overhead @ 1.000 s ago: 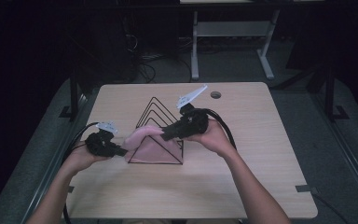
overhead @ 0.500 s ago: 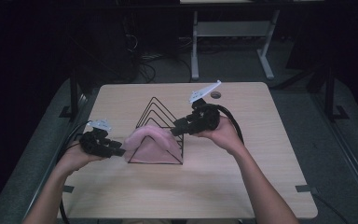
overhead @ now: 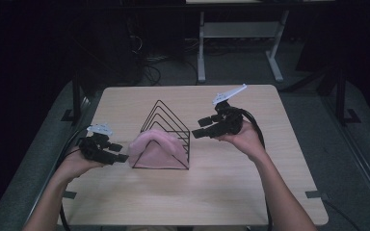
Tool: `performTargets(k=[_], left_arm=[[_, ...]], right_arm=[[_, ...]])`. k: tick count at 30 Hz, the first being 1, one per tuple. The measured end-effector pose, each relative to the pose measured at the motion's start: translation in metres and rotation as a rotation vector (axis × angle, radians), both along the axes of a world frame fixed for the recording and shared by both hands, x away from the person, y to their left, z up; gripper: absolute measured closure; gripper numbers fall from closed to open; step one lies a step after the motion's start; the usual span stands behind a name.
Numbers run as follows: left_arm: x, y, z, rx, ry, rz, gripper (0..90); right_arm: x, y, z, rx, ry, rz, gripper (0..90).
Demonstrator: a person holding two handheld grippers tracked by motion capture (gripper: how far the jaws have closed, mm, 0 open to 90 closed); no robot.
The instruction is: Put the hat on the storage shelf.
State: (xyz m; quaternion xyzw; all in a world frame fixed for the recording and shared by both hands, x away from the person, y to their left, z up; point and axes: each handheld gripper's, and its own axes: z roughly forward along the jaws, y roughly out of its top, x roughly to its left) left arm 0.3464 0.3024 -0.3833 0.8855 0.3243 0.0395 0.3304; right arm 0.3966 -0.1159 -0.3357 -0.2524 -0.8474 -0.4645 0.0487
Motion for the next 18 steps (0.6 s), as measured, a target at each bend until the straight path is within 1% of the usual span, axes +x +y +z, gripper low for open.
performTargets(k=[2,5,8,14,18], left_arm=[[-0.001,0.000,0.001,0.001,-0.002,0.004,40.4],[-0.001,0.002,0.001,0.003,-0.015,0.003,37.2],[-0.002,0.003,0.001,0.001,-0.013,0.009,35.4],[-0.005,0.003,0.000,-0.003,-0.015,0.021,32.9],[-0.007,0.004,-0.002,-0.005,-0.016,0.025,31.9]], right_arm=[[0.000,-0.004,-0.001,-0.002,-0.001,-0.013,33.4],[-0.001,-0.012,-0.003,-0.009,-0.004,-0.026,32.1],[-0.002,-0.021,-0.006,-0.012,0.006,-0.047,31.8],[-0.005,-0.039,-0.011,-0.029,0.002,-0.082,31.3],[-0.010,-0.050,-0.015,-0.036,0.009,-0.101,30.9]])
